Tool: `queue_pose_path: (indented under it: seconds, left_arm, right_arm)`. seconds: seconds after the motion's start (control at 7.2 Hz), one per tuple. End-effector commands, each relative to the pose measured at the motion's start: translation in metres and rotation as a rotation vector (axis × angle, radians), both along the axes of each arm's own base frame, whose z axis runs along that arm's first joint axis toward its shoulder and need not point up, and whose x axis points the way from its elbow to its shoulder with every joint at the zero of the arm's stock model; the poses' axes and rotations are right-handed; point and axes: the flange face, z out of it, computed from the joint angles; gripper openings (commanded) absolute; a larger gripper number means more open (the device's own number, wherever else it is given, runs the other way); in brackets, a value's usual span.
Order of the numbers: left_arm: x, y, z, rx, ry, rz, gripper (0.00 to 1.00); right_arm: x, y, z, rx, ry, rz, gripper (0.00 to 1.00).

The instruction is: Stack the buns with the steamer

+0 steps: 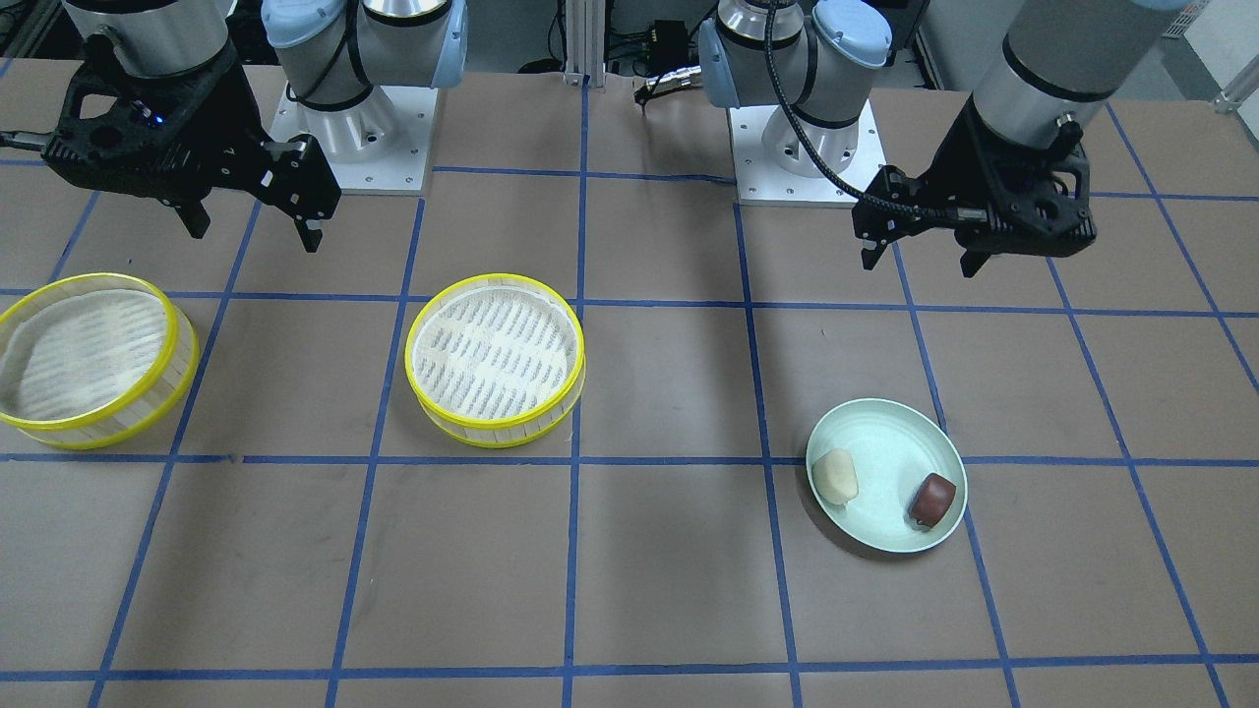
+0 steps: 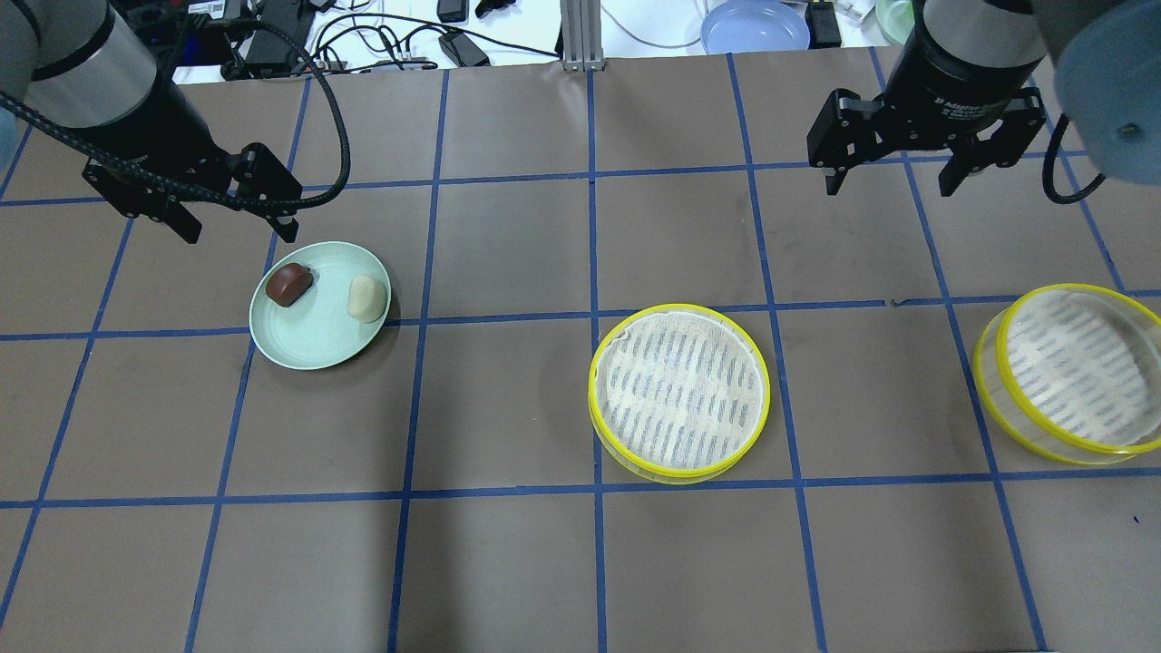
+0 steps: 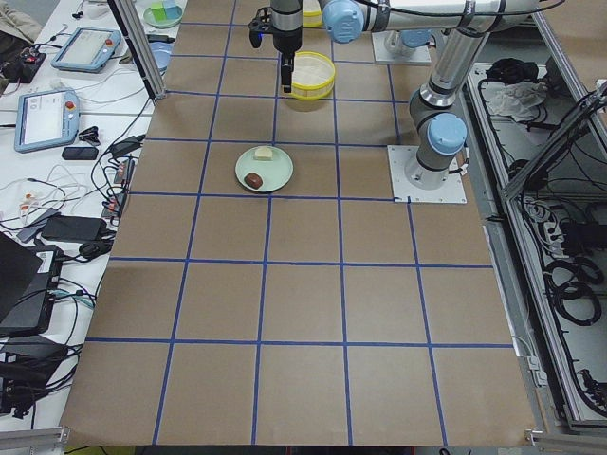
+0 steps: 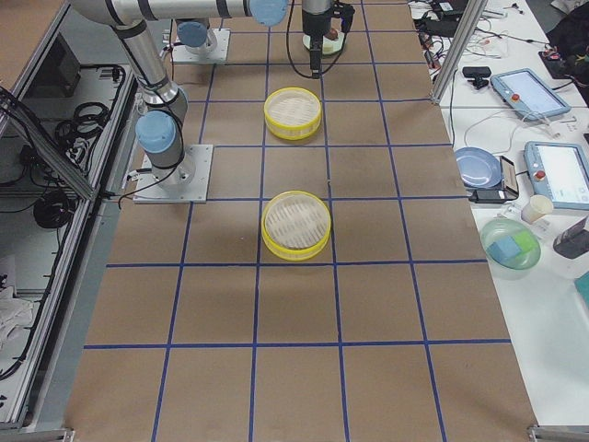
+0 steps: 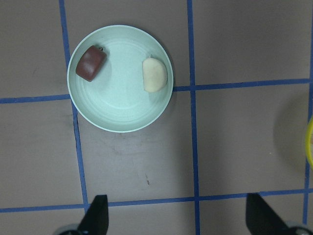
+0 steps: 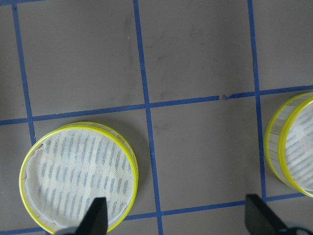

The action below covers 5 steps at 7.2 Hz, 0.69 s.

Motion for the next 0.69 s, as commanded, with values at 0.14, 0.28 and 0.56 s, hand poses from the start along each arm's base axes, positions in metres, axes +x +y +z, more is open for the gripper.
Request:
queue_pose_path:
  seconds: [0.14,0.28,0.56]
  left_arm:
    - [0.005,-0.038,-0.092,-0.04,0.091,-0.019,1.0]
    - [0.006,-0.049,-0.116,-0.014,0.101,-0.017,1.0]
    - [0.009,-0.067,-0.155,0.024,0.109,-0.017,1.0]
  right_arm:
    - [-0.001,-0.001,0.0,-0.001,0.014,0.011,1.0]
    - [-0.007,-0.003,-0.001,-0.003,0.015,0.008,1.0]
    - [-0.008,-0.003,0.0,-0.005,0.014,0.06,1.0]
